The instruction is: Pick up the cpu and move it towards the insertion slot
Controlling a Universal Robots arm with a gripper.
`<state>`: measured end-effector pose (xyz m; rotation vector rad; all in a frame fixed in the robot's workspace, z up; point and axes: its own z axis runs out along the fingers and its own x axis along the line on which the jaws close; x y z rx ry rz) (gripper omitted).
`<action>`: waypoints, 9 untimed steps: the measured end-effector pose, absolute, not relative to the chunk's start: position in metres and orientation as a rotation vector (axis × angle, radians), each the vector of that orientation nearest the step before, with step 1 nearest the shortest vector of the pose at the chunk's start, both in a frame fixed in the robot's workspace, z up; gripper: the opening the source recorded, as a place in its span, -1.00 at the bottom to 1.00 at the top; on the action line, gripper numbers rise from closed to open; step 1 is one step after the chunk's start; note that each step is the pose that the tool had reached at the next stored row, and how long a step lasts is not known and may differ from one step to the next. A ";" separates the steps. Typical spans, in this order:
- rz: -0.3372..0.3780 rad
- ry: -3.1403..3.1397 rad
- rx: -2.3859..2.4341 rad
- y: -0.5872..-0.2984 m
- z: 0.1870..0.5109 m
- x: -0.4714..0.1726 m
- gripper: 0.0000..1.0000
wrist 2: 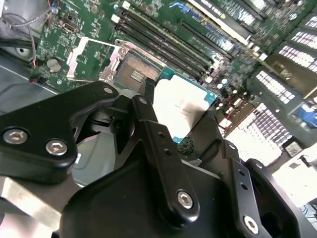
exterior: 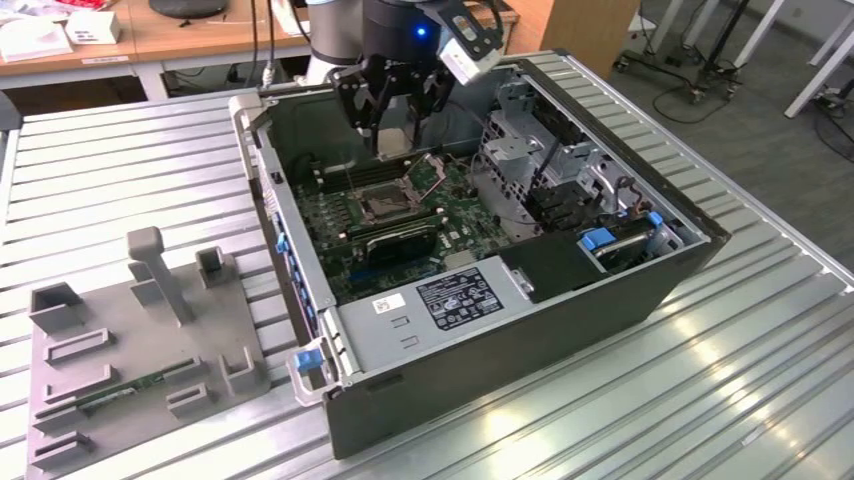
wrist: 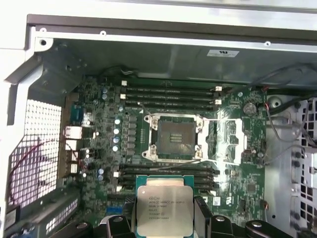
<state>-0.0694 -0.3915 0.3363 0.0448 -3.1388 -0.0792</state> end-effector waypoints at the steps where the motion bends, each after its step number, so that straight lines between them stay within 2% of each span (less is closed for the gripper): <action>1: -0.079 -3.139 0.043 -0.390 0.335 -0.069 0.09; 9: -0.079 -3.139 0.039 -0.375 0.324 -0.066 0.09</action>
